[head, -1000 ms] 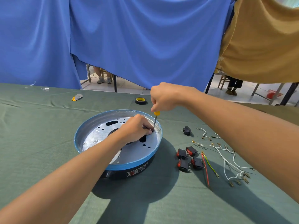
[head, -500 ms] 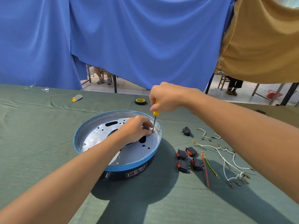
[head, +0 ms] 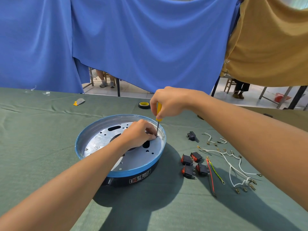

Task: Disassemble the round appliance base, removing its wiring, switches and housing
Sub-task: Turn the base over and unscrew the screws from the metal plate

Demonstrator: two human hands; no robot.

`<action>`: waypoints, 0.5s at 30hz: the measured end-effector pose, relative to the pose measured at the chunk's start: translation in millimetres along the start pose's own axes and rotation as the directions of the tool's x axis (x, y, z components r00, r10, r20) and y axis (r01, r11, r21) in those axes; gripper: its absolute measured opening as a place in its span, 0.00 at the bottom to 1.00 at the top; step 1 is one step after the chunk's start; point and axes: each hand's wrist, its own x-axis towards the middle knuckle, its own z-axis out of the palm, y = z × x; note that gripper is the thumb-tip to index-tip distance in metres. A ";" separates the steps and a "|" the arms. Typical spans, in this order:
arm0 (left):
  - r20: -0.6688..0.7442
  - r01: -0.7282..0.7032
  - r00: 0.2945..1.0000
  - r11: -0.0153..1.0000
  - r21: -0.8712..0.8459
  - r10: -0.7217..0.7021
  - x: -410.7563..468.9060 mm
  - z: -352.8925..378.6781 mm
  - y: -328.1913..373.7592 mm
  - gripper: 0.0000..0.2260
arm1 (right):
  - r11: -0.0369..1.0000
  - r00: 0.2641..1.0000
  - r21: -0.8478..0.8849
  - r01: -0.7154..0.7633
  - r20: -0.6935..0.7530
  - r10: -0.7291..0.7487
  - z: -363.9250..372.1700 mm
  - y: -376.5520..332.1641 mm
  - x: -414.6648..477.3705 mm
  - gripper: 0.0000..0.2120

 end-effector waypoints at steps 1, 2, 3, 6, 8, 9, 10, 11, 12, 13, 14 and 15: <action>0.000 0.000 1.000 1.000 0.001 0.000 0.0 0.1 -0.1 0.04 | 1.000 1.000 0.007 -0.001 0.016 0.000 -0.6 -0.3 0.1 0.03; 0.000 0.001 1.000 1.000 0.002 -0.001 -0.1 0.3 0.0 0.04 | 1.000 1.000 -0.007 -0.014 0.018 0.014 -0.3 -0.9 0.6 0.07; -0.001 0.002 1.000 1.000 0.001 -0.002 -0.1 0.5 0.1 0.04 | 0.998 0.999 -0.041 -0.048 0.010 0.048 0.7 -1.3 1.5 0.13; 0.001 0.005 1.000 1.000 -0.004 -0.005 -0.3 0.4 0.7 0.04 | 0.985 0.987 -0.084 -0.150 -0.064 0.145 4.5 -0.4 3.6 0.22; 0.006 0.009 1.000 1.000 -0.005 -0.009 -0.4 0.3 1.5 0.05 | 0.988 0.989 -0.074 -0.137 -0.071 0.131 6.8 0.6 5.9 0.18; 0.007 0.011 1.000 1.000 -0.007 -0.011 -0.3 0.4 1.9 0.05 | 0.991 0.992 -0.071 -0.113 -0.068 0.108 6.4 0.6 5.7 0.17; 0.006 0.012 1.000 1.000 -0.008 -0.012 -0.4 0.5 2.4 0.05 | 0.993 0.995 -0.075 -0.088 -0.059 0.083 5.1 0.0 4.4 0.15; 0.005 0.012 1.000 1.000 -0.009 -0.012 -0.7 0.3 2.6 0.05 | 0.995 0.997 -0.083 -0.061 -0.048 0.057 3.0 -0.5 3.8 0.12; 0.005 0.012 1.000 1.000 -0.010 -0.012 -0.9 0.1 2.6 0.05 | 0.996 0.999 -0.080 -0.036 -0.032 0.034 0.4 -0.9 3.0 0.08; 0.004 0.010 1.000 1.000 -0.010 -0.010 -1.1 0.0 2.7 0.05 | 0.998 1.000 -0.054 -0.017 -0.015 0.016 -1.9 -0.4 2.8 0.04; 0.003 0.007 1.000 1.000 -0.010 -0.007 -1.1 -0.3 2.8 0.05 | 1.000 1.000 -0.020 -0.004 0.001 0.004 -3.9 0.5 2.7 0.02; 0.002 0.005 1.000 1.000 -0.009 -0.005 -1.3 -0.6 2.7 0.05 | 1.000 1.000 0.011 0.005 0.012 -0.005 -4.3 0.9 3.1 0.02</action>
